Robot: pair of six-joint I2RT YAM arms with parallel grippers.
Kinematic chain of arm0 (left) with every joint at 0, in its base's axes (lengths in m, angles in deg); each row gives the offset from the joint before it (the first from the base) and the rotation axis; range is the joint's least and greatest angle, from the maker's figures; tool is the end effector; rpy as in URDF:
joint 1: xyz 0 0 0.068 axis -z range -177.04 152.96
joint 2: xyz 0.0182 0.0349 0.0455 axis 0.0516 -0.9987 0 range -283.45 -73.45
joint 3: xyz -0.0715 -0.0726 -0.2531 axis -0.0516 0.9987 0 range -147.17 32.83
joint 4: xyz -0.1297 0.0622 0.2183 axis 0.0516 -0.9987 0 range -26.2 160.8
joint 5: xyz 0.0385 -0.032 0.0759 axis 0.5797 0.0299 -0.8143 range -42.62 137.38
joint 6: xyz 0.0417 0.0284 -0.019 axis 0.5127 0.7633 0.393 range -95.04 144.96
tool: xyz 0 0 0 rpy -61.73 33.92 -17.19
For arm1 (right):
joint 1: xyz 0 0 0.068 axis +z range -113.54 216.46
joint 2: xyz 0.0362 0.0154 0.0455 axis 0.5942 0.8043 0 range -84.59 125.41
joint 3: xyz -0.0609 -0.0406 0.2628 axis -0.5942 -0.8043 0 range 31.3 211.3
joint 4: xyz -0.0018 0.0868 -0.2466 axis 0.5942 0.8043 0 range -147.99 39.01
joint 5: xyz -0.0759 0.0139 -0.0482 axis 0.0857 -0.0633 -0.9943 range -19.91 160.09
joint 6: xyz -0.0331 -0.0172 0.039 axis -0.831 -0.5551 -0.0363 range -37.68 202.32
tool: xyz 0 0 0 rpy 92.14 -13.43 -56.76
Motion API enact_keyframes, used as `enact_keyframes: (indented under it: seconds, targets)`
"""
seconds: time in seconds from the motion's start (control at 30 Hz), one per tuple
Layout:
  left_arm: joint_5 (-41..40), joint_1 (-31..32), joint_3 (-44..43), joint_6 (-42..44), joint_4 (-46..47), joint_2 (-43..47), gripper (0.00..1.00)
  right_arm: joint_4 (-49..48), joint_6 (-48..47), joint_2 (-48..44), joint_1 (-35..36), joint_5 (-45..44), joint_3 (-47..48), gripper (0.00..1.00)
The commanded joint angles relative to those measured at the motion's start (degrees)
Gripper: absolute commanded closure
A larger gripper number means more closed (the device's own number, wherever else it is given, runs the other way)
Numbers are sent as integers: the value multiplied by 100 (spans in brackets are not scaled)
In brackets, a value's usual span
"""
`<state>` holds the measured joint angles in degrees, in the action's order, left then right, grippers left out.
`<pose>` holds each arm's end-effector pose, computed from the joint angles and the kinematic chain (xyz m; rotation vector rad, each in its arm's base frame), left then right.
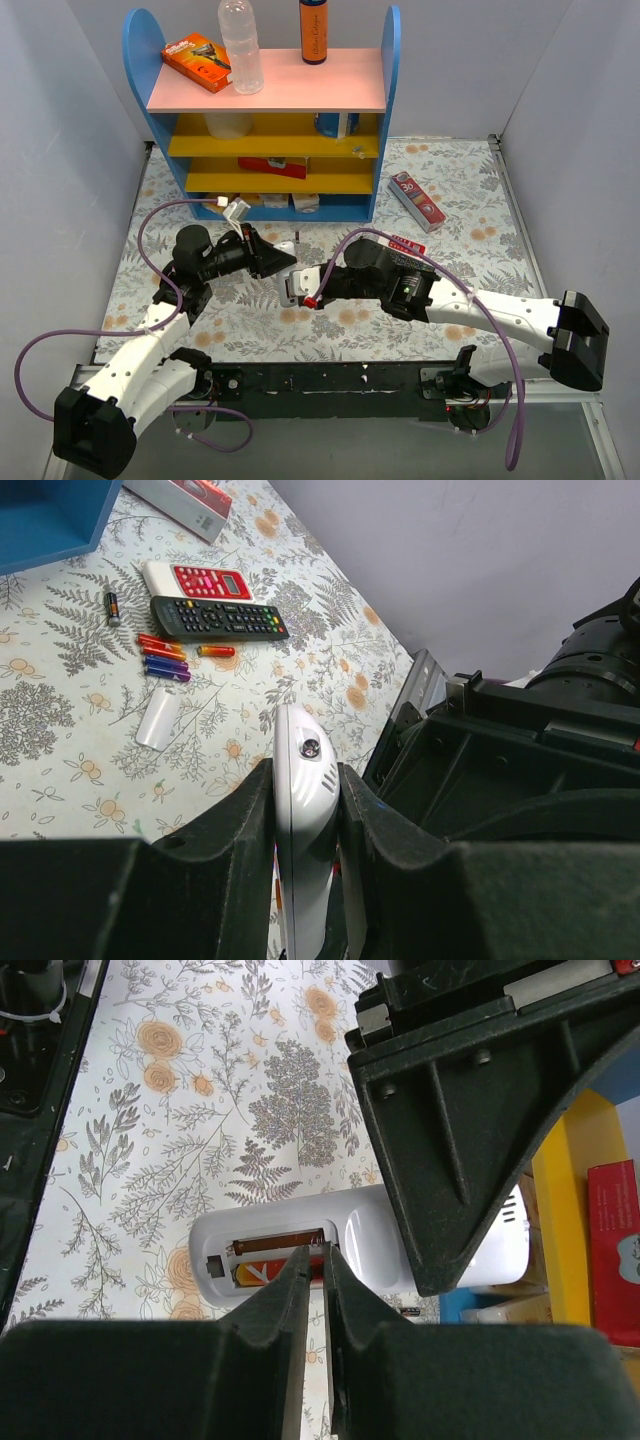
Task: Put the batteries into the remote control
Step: Load the battery into the remote control.
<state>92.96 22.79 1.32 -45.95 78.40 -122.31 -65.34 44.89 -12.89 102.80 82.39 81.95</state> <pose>0.1753 -0.0902 0.2798 -0.2190 2.0715 -1.7575 0.1107 0.2714 0.3063 -1.5374 1.0090 0.5506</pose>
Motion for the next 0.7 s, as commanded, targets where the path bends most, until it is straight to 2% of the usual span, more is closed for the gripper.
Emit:
enact_keyframes:
  seconds: [0.0, 0.1, 0.33, 0.67]
  targets:
    - [161, 20, 13, -133, 251, 61, 100, 32, 60, 98, -43, 71, 270, 85]
    - [223, 20, 31, -264, 391, 70, 100, 67, 87, 142, -52, 80, 252, 90]
    - [399, 20, 136, -739, 998, 166, 100, 68, 192, 204, -131, 27, 103, 93]
    - [627, 20, 285, -1485, 1876, 324, 100, -406, 447, 116, -421, 124, -503, 98]
